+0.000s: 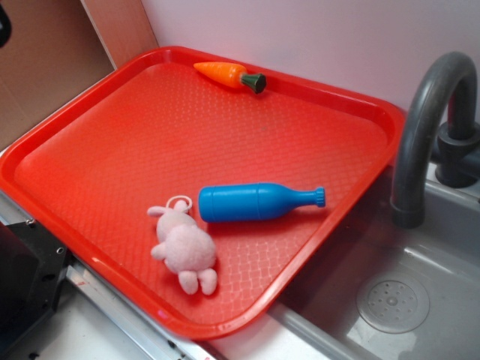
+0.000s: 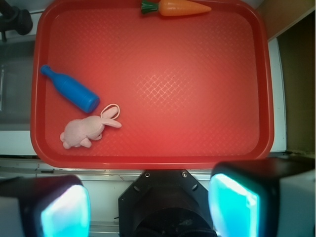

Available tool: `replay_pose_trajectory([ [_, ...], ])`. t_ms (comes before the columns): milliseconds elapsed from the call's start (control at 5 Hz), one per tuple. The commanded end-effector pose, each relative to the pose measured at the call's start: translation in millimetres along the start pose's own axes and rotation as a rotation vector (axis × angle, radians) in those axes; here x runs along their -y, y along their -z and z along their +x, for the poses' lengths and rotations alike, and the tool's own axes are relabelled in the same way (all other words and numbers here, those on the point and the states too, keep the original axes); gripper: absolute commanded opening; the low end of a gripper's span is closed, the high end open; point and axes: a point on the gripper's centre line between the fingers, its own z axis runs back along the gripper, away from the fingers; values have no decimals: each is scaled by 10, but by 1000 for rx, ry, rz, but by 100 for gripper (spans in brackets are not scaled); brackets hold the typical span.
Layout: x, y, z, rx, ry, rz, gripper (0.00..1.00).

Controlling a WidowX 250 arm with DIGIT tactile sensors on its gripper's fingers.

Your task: Grab the blue bottle.

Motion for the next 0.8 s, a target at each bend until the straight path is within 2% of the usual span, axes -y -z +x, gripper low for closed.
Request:
replay_pose_trajectory([
  [0, 0, 0, 0, 0, 0, 0, 100],
  [200, 101, 103, 132, 39, 106, -14, 100],
  [400, 242, 198, 311, 69, 333, 9, 100],
  [600, 526, 365, 530, 103, 497, -11, 100],
])
